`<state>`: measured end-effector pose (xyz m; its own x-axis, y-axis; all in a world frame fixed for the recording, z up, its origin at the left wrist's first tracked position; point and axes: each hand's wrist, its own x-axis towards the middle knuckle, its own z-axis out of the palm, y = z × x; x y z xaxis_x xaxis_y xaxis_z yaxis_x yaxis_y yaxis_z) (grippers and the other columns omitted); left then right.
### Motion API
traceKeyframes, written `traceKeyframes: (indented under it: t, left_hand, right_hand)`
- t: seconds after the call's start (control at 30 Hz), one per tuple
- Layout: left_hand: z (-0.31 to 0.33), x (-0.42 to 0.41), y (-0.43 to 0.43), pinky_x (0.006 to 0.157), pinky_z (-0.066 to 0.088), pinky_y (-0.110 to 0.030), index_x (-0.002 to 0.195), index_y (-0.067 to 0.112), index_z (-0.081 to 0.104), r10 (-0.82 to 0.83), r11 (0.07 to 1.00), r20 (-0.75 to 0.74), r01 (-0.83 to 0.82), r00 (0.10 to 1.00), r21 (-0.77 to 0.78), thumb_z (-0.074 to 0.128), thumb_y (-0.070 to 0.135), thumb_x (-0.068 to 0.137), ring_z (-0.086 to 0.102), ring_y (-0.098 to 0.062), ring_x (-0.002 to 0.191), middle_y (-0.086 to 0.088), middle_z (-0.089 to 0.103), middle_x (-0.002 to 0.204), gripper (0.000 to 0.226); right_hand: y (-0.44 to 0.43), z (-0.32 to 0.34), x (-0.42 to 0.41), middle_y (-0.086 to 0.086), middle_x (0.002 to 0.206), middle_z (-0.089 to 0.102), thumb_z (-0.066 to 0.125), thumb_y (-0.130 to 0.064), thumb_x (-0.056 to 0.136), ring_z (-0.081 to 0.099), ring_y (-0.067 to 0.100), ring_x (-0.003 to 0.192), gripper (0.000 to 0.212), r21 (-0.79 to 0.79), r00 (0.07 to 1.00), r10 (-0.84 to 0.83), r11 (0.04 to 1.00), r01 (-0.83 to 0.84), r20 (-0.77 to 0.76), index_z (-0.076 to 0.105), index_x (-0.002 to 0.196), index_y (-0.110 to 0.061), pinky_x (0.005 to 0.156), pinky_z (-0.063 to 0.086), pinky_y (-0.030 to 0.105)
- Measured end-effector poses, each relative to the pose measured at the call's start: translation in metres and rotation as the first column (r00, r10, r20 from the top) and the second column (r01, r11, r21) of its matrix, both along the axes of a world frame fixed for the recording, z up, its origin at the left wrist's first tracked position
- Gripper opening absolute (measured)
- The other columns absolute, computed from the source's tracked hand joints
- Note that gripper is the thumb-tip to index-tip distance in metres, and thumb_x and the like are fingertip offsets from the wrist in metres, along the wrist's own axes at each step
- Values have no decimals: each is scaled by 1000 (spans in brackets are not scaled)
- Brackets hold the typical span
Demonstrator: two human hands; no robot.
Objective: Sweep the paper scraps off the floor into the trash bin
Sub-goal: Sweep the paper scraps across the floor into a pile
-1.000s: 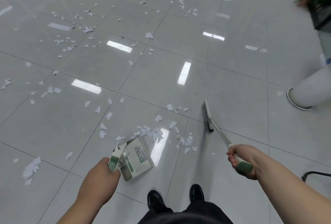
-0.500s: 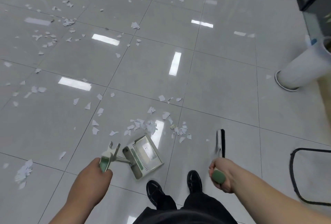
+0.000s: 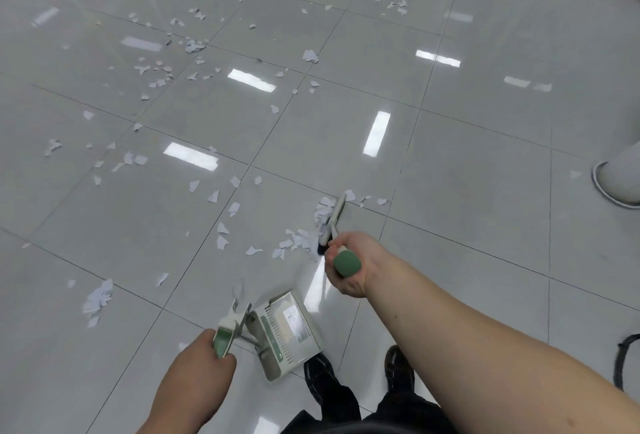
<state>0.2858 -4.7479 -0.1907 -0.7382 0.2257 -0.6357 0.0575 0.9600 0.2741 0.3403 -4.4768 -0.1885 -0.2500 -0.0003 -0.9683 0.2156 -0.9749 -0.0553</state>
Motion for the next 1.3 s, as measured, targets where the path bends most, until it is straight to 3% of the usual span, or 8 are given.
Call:
traceKeyframes:
  t: [0.13, 0.27, 0.53, 0.77, 0.93, 1.1, 1.3]
  left_hand:
    - [4, -2, -13, 60, 41, -31, 90, 25, 55, 50, 999, 1, -50, 999, 22, 52, 18, 90, 62, -18, 77, 0, 65, 79, 8]
    - [6, -6, -21, 59, 40, -31, 91, 23, 54, 94, 995, -1, -94, 996, 35, 51, 19, 92, 61, -19, 77, -1, 65, 79, 5]
    - [8, -15, -19, 61, 42, -32, 90, 20, 54, 141, 988, -11, -140, 990, 63, 51, 20, 92, 63, -22, 77, -3, 65, 79, 4]
    - [7, -19, -3, 59, 42, -32, 88, 16, 54, 172, 984, -35, -169, 985, 61, 51, 18, 92, 61, -24, 72, -6, 64, 76, 5]
    - [8, -21, 4, 60, 43, -32, 89, 19, 54, 193, 981, -40, -192, 980, 31, 50, 19, 92, 62, -23, 73, -5, 64, 77, 5]
    - [13, -25, 5, 62, 43, -33, 103, 24, 58, 294, 956, -37, -294, 955, -12, 50, 20, 93, 61, -20, 76, -3, 65, 81, 13]
    - [20, -31, 17, 67, 42, -33, 104, 25, 57, 442, 895, -24, -443, 897, -61, 53, 20, 92, 60, -19, 81, -2, 64, 84, 14]
  right_hand:
    - [7, 5, -9, 3, 59, 53, 59, -3, 84, 49, 12, 38, 10, -17, 998, 36, 999, -37, -50, 52, 78, -6, 38, 51, 21]
    - [14, 9, 23, 0, 61, 51, 61, -4, 76, 45, 12, 39, 12, 55, 976, 215, 976, -213, -38, 51, 80, -11, 34, 46, 20]
    - [48, 7, 68, 3, 58, 50, 51, -1, 82, 42, 14, 34, 11, 310, 891, 376, 841, -444, 254, 50, 78, -12, 35, 38, 17]
    - [82, -28, 49, 3, 52, 53, 47, -2, 86, 51, 13, 31, 14, 371, 812, 371, 750, -548, 451, 52, 77, -13, 48, 45, 20]
    - [86, -47, 16, 3, 45, 54, 49, -2, 83, 50, 13, 31, 12, 298, 803, 446, 764, -571, 395, 50, 80, -14, 45, 46, 18]
    - [65, -43, -37, 1, 49, 50, 47, -2, 83, 47, 13, 35, 12, 236, 823, 518, 791, -564, 232, 49, 79, -13, 50, 42, 23]
    - [76, -28, -120, -1, 53, 52, 56, -7, 82, 46, 14, 38, 11, 137, 800, 598, 790, -598, 40, 52, 73, -13, 41, 45, 19]
